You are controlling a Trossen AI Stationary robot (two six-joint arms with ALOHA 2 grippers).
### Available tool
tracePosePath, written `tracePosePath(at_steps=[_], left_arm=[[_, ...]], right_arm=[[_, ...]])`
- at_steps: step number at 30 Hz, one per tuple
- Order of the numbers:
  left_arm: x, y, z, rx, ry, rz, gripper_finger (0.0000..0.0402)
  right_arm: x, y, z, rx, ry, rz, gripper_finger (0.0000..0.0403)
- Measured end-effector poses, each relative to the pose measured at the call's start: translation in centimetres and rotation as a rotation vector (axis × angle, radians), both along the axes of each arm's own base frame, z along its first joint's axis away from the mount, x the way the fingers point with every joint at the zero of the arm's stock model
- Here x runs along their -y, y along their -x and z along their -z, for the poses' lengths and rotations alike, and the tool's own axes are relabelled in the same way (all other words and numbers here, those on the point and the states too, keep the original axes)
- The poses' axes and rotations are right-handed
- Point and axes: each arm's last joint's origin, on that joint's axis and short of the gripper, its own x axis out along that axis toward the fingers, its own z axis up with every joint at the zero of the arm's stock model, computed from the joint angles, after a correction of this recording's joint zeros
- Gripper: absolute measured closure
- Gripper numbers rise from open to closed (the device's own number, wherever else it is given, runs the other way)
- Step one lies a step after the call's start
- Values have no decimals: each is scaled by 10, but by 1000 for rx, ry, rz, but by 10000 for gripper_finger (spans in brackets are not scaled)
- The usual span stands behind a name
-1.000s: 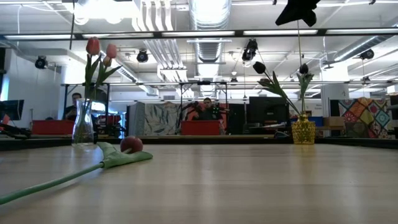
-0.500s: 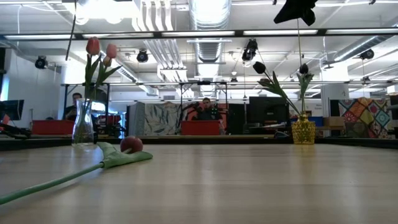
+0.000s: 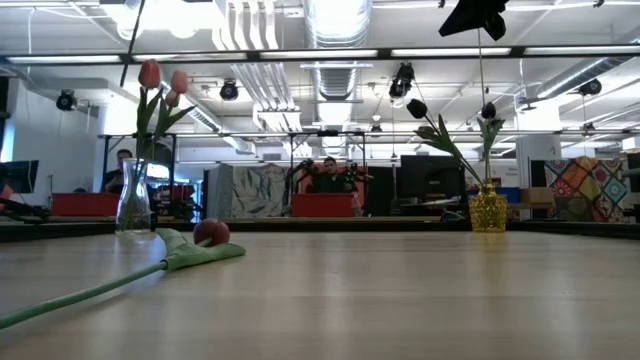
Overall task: Sort flowers into vase by color
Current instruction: Put the pink flower into the transparent vase
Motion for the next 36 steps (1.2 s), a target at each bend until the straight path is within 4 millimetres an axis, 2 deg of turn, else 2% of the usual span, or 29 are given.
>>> tracePosePath(at_steps=[3,7,10,13,20,28,32,36], left_arm=[[-1,-10,-1,-7,25,106,401],[-10,-34,1,-41,44,202,401],[-23,-52,2,-63,23,227,401],[-40,-60,1,-56,-13,195,401],[-66,-35,-15,43,-121,5,401],[-67,-9,-30,57,-306,-270,401],[-64,0,-28,46,-327,-332,401],[-61,9,-12,32,-324,-384,401]], right_arm=[[0,0,0,0,0,0,390],[0,0,0,0,0,0,390],[0,0,0,0,0,0,390],[0,0,0,0,0,0,390],[0,0,0,4,-8,5,390],[0,0,0,16,-27,16,390],[0,0,0,17,-29,17,390],[0,0,0,20,-29,19,390]])
